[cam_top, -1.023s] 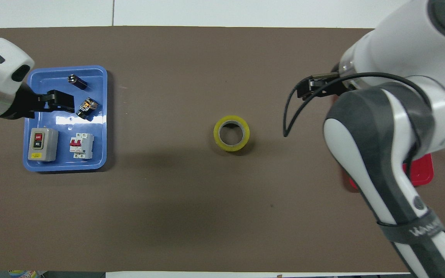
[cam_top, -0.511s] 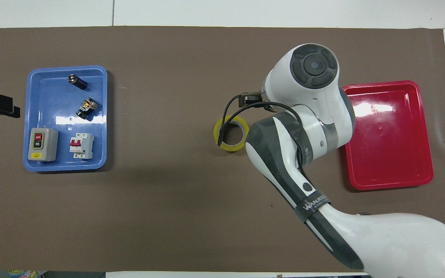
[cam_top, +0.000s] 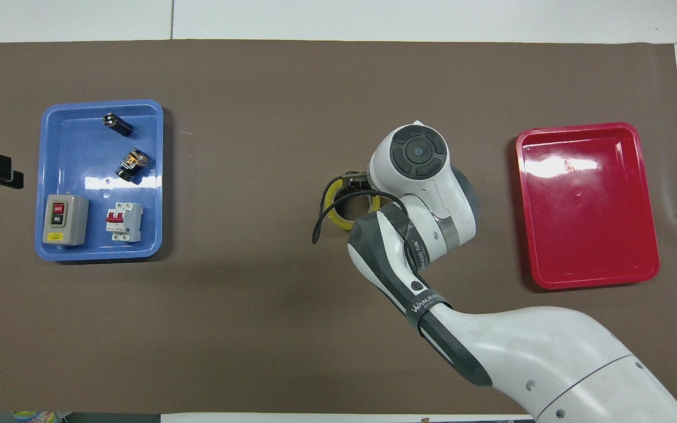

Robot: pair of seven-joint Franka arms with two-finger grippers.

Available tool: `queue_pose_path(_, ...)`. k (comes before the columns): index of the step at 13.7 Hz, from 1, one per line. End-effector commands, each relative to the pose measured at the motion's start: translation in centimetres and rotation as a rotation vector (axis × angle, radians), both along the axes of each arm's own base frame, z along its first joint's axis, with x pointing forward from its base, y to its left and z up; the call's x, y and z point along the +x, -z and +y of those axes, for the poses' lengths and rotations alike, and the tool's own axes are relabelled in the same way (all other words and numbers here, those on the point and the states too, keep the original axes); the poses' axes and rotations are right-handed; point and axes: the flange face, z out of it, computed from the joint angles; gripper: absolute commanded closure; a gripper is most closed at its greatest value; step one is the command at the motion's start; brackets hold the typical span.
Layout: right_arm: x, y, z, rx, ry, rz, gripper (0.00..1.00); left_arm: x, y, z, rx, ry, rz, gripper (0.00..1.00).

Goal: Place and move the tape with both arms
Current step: 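Grasp the yellow tape roll with the right gripper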

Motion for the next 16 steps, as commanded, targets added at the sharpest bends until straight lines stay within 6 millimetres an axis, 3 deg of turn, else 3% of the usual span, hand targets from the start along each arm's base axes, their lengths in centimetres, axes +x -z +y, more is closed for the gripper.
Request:
queue_pose_path(1, -0.9, 0.1, -0.7, 0.002, 0.014, 0.021, 0.0, -0.8, -0.3, -0.1, -0.01, 0.017, 0.007, 0.0)
queue_pose_path(13, -2.3, 0.5, 0.3, 0.0, 0.014, 0.05, 0.0, -0.7, -0.5, 0.4, 0.058, 0.026, -0.001, 0.0)
queue_pose_path(16, -2.7, 0.6, 0.8, 0.001, 0.008, 0.06, 0.1, -0.8, -0.6, 0.6, 0.058, 0.023, -0.004, 0.0)
